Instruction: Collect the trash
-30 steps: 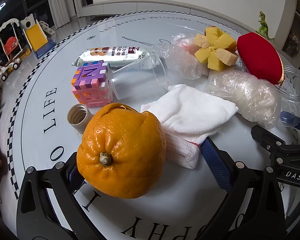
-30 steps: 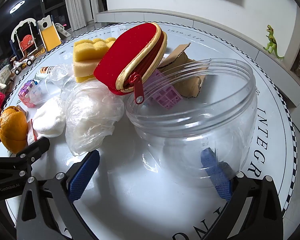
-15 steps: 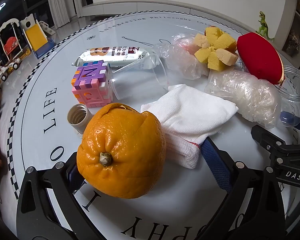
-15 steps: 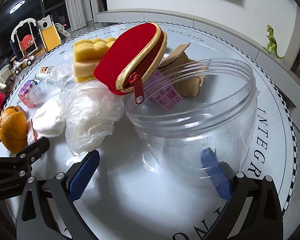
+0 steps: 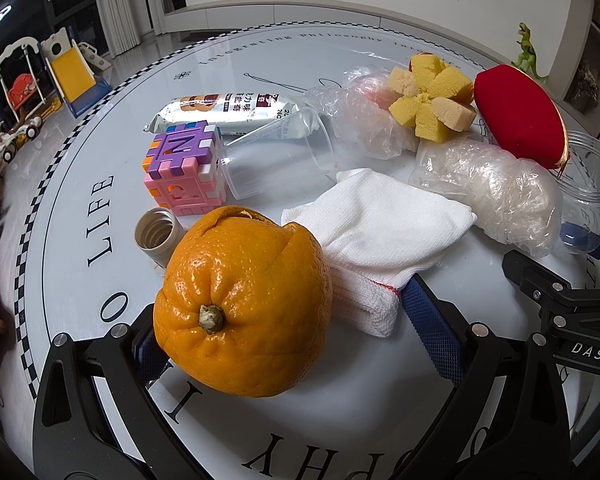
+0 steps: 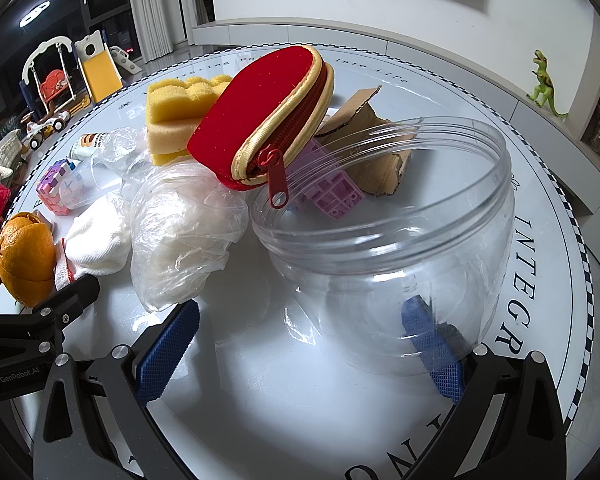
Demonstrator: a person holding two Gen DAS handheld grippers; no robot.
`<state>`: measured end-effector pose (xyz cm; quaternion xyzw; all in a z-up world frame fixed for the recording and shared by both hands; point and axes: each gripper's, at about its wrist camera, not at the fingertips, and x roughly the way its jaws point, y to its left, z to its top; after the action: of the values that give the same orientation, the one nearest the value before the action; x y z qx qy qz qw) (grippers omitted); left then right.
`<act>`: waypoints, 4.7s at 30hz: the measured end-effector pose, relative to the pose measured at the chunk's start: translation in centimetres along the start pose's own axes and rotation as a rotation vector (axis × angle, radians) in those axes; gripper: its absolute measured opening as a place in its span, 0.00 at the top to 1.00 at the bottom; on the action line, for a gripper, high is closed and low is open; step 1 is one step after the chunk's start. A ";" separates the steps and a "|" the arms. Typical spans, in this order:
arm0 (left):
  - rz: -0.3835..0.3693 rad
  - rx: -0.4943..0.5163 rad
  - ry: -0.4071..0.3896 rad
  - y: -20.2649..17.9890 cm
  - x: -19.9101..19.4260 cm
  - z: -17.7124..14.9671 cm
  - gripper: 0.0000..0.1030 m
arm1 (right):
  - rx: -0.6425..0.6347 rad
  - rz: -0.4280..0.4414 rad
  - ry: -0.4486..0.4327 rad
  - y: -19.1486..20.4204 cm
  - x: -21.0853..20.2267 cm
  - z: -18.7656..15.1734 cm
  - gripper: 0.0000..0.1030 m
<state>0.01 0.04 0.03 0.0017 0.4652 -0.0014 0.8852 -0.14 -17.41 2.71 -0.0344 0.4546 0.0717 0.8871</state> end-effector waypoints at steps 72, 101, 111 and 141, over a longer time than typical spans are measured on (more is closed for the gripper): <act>-0.077 -0.042 -0.085 5.7 -5.5 -1.0 0.06 | -0.106 0.098 -0.124 -0.4 -8.8 -1.4 0.03; -0.194 -0.135 -0.056 7.5 -4.3 -1.6 0.49 | -0.194 0.252 -0.164 2.4 -9.7 0.5 0.05; -0.188 -0.140 -0.076 9.6 -5.8 -2.8 0.49 | -0.319 0.374 -0.112 9.9 -7.7 1.7 0.16; -0.103 -0.229 -0.139 13.7 -12.2 -9.0 0.49 | -0.406 0.432 -0.015 17.5 -7.9 -0.3 0.88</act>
<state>-14.30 13.76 4.99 -0.1232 0.3992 0.0060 0.9085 -7.67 -0.95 9.02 -0.1130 0.4213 0.3488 0.8295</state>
